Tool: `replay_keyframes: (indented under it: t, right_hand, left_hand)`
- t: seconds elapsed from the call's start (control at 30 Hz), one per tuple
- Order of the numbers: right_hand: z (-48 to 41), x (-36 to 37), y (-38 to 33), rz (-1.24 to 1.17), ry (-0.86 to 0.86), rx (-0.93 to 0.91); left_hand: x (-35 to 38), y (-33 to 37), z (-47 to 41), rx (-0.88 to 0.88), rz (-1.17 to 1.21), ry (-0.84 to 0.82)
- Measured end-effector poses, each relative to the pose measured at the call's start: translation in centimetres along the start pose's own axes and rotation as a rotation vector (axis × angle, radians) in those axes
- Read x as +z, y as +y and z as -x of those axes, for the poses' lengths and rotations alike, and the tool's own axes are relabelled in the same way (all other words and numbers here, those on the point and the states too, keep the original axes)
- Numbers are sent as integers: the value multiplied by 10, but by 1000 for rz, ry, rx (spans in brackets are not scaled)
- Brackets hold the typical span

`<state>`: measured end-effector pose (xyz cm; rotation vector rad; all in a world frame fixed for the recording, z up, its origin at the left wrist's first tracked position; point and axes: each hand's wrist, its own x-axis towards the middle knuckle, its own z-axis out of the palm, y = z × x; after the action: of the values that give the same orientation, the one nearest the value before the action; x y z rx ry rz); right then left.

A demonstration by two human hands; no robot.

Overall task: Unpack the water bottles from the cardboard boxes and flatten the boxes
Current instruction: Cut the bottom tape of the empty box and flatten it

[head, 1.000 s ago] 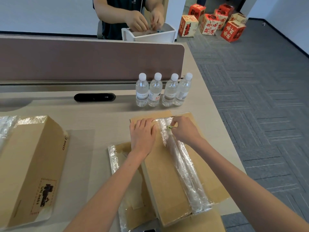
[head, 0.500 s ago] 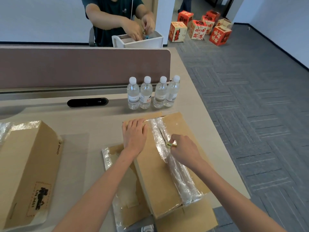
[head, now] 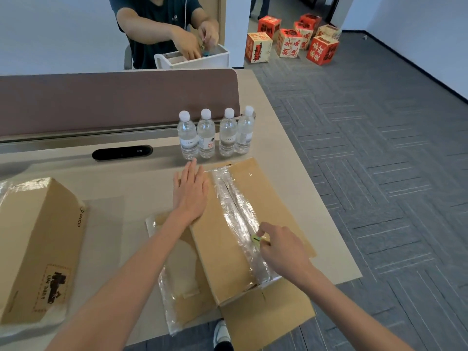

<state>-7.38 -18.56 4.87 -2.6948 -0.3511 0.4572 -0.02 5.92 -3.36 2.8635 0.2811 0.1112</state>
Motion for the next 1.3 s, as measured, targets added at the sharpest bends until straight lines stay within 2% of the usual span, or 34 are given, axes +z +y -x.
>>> replay_keyframes:
  t: [0.17,0.53,0.7,0.83,1.3]
  right_hand:
    - [5,4,3,-82,23,37]
    - [14,5,-2,-108,59,57]
    - [23,2,1,-85,16,68]
    - [40,-1,9,-88,-34,72]
    - [76,1,13,8,40,-7]
  left_hand:
    - [3,19,55,214,32,-105]
    - [-5,54,165,347,63,-242]
    - [10,54,177,307,-19,-181]
    - [10,57,180,283,22,-132]
    - [7,63,181,235,22,-111]
